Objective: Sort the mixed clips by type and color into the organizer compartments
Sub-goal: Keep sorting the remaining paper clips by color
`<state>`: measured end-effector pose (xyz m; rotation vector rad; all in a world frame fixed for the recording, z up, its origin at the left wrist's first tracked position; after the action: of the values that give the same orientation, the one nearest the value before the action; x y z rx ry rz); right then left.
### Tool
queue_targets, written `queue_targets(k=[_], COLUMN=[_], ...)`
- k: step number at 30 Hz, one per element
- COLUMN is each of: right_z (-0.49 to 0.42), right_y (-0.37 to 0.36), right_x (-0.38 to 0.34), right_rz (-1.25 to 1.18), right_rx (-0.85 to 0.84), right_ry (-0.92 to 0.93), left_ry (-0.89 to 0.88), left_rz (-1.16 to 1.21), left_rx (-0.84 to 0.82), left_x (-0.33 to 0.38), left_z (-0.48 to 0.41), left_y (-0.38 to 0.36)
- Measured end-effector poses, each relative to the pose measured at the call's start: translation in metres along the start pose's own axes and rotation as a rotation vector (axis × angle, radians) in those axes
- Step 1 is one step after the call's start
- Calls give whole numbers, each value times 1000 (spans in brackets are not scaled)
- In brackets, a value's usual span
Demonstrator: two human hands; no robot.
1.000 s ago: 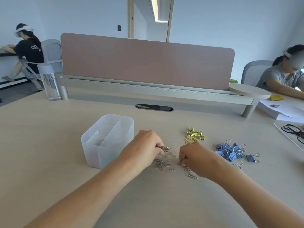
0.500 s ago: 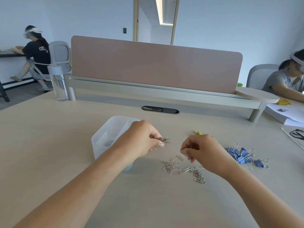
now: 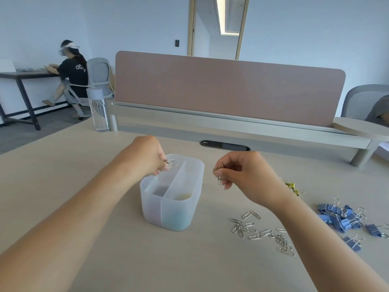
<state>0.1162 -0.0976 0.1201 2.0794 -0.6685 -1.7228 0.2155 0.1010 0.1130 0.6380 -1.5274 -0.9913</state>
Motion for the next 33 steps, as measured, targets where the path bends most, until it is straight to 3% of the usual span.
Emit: queue_targets(k=[11, 22, 28, 33], right_z=[-8, -21, -36, -55], right_y=[-1, -15, -31, -50], right_x=[1, 0, -16, -28], right_rz=[-70, -144, -169, -176], right_rx=[-25, -39, -54, -70], right_ry=[11, 1, 20, 29], left_ry=[-85, -129, -143, -197], left_rz=[-498, -481, -460, -248], left_rx=[-72, -81, -174, -54], left_x=[33, 22, 5, 6], left_z=[-8, -8, -9, -8], left_y=[-24, -22, -29, -10])
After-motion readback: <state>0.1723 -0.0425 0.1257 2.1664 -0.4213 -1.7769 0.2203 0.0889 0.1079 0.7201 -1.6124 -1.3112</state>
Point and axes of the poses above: each hand's wrist, its own z-axis away from the middle knuckle, its own y-axis out of the back of the hand, x = y × z, the point moved 10 cm from there along -z, towards the middle knuckle, and after that the axes turned 3 degrees about -x, right-handed, at the moved point
